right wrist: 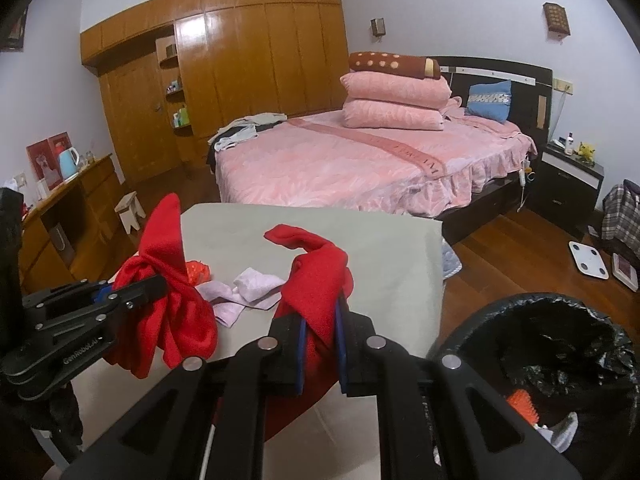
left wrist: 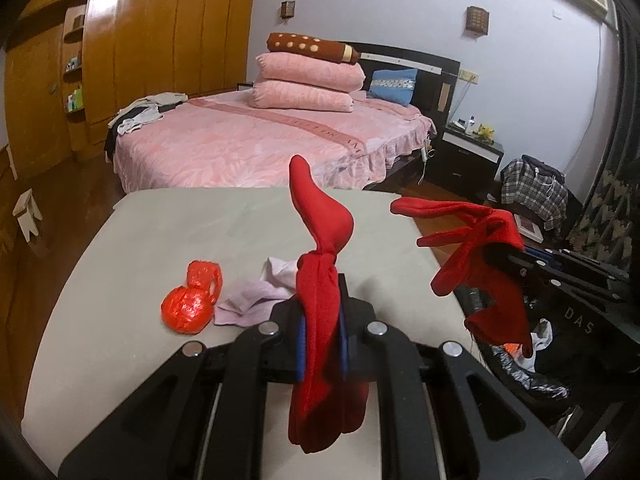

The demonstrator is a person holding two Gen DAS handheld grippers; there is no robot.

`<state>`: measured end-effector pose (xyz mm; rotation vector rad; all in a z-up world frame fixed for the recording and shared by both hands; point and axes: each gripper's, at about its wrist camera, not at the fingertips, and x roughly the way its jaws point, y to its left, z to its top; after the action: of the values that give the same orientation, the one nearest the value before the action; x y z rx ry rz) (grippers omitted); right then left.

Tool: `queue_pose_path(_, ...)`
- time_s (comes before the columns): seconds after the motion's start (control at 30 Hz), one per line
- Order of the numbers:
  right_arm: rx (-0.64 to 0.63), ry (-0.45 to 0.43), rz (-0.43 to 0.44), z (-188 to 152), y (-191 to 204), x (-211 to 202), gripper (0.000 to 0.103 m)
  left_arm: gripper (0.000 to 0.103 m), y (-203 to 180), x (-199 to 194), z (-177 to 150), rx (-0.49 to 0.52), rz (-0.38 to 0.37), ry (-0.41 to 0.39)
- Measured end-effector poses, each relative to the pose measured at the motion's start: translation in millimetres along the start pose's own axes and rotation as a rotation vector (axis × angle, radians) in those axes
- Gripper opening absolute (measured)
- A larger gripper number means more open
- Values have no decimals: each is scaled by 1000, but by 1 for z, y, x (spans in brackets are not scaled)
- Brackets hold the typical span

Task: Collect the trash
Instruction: 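Carry both red items over the bin and open both tools to drop them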

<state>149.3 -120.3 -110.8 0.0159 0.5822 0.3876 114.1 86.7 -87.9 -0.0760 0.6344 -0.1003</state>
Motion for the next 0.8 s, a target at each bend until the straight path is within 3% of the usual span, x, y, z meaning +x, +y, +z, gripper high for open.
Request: queue_pose_path(0.8, 46, -114, -93, 8, -45, -76, 12, 11, -76, -29, 17, 77, -132, -69)
